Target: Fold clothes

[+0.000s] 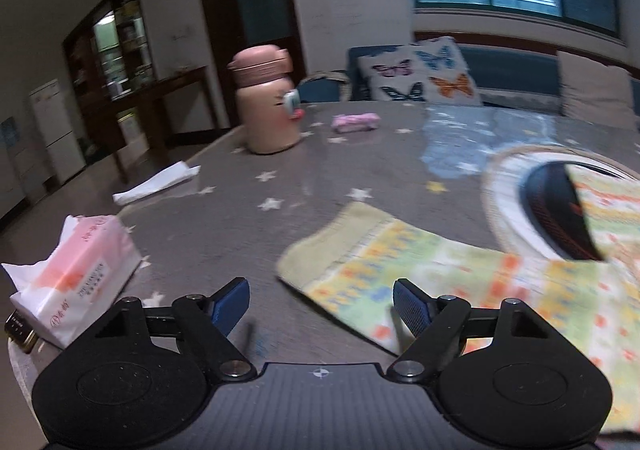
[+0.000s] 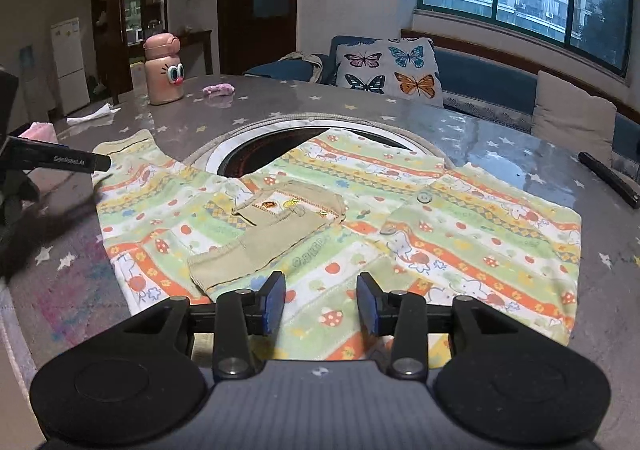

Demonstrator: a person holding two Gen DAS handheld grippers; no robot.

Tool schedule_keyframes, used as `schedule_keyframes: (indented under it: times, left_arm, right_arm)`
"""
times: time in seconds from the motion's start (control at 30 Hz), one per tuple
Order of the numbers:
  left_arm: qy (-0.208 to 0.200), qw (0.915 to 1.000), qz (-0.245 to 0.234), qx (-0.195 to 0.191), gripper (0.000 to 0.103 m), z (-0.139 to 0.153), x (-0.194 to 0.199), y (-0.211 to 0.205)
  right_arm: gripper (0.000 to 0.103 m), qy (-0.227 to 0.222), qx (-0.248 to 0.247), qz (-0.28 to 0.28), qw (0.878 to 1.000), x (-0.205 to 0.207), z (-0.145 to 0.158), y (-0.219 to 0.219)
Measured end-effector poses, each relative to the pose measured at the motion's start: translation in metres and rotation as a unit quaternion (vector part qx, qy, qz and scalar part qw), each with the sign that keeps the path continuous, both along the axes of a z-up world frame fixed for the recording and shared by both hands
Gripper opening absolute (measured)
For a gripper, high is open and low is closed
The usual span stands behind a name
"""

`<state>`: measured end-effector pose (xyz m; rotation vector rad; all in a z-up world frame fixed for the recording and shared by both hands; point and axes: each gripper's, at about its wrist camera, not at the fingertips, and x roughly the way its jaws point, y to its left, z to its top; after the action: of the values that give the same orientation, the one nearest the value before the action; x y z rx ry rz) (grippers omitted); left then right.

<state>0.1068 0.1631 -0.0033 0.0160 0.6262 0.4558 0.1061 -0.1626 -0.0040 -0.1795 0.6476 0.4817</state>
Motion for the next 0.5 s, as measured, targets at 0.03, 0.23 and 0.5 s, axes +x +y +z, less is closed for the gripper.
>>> schedule_keyframes:
  times: [0.03, 0.23, 0.5]
  left_arm:
    - [0.002, 1.0, 0.005, -0.007, 0.078, -0.001, 0.003, 0.005]
    - [-0.002, 0.9985, 0.014, -0.054, 0.053, -0.006, 0.01, 0.026]
    - [-0.029, 0.9952, -0.023, -0.09, 0.008, 0.006, 0.011, 0.017]
  right_arm:
    - [0.041, 0.001, 0.0, 0.0, 1.0, -0.001, 0.0, 0.0]
    - [0.041, 0.002, 0.007, 0.001, 1.0, -0.005, 0.002, -0.003]
    - [0.042, 0.009, 0.022, -0.014, 1.0, -0.012, 0.005, -0.014]
